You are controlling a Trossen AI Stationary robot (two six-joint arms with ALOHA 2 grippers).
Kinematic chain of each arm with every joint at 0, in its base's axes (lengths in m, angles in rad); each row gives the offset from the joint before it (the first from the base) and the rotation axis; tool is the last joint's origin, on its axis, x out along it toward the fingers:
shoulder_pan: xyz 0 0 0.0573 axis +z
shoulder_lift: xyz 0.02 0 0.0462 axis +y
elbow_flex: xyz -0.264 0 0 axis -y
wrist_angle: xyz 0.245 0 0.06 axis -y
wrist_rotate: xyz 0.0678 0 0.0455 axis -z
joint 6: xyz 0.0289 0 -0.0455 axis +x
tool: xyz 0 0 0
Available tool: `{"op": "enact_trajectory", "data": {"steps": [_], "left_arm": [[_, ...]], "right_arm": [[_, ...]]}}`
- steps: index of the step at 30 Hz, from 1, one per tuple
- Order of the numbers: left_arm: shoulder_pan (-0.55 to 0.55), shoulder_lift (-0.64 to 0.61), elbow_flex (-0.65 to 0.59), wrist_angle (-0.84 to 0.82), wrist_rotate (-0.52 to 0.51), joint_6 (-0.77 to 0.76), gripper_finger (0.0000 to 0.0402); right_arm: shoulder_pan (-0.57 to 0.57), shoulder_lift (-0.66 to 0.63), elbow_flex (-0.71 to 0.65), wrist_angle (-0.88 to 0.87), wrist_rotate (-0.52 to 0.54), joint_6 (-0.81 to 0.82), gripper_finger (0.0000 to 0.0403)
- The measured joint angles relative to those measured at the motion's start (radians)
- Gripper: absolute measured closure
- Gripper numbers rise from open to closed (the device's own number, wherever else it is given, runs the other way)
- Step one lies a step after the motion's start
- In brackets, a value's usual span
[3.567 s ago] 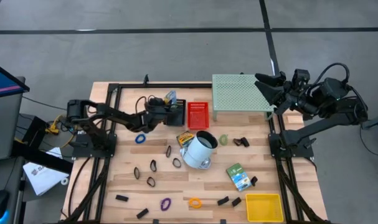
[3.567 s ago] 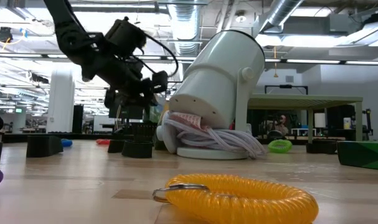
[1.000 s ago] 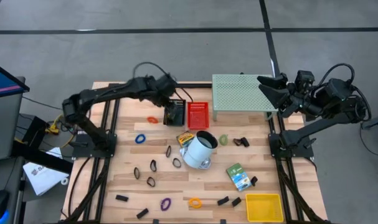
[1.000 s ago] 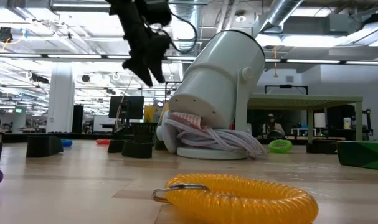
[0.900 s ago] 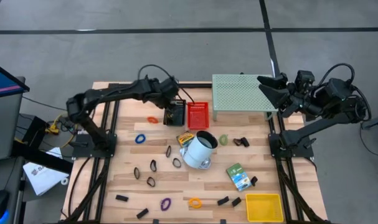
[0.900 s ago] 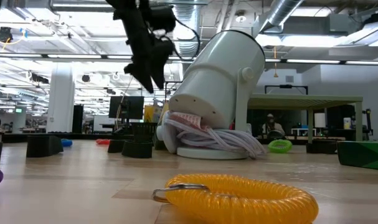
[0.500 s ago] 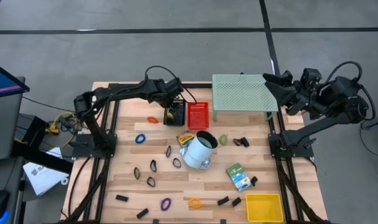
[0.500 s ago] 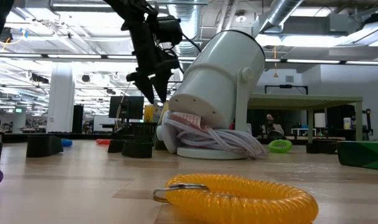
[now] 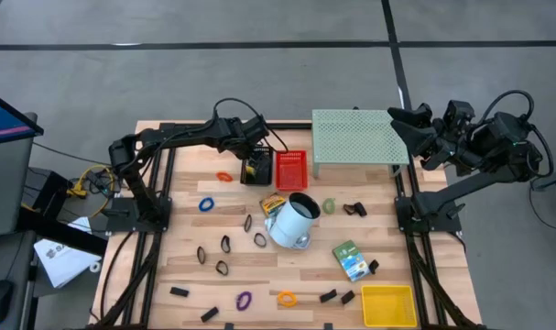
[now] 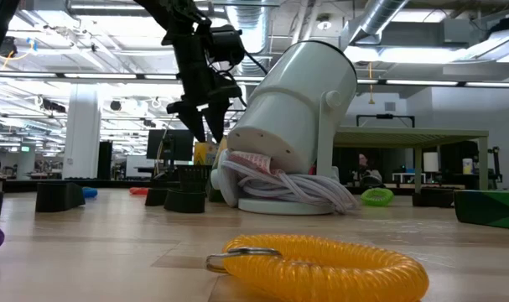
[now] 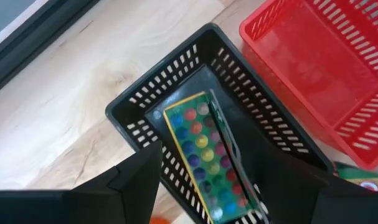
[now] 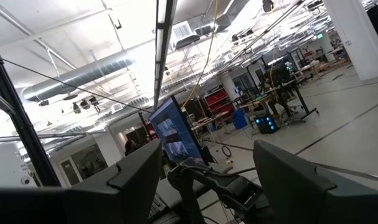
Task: Pick & Place Office Desk Supplies
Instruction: Put the crayon box into the black bin
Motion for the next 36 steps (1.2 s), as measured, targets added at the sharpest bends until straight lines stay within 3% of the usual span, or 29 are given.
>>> {"op": "enact_trajectory", "data": {"steps": [10, 19, 26, 36], "left_arm": [[0.000, 0.001, -0.061, 0.068, 0.043, -0.019, 0.0188], [0.030, 0.013, -0.062, 0.099, 0.043, 0.018, 0.0250], [0.030, 0.048, -0.059, 0.149, 0.072, 0.240, 0.0299], [0.027, 0.039, -0.052, 0.132, 0.069, 0.674, 0.0282]], "right_arm": [[0.000, -0.005, 0.000, 0.000, 0.000, -0.008, 0.0153], [0.000, -0.005, 0.000, 0.000, -0.020, -0.006, 0.0153], [0.020, -0.006, 0.000, 0.002, -0.025, -0.005, 0.0153], [0.059, -0.016, -0.001, 0.008, -0.009, -0.007, 0.0153]]}}
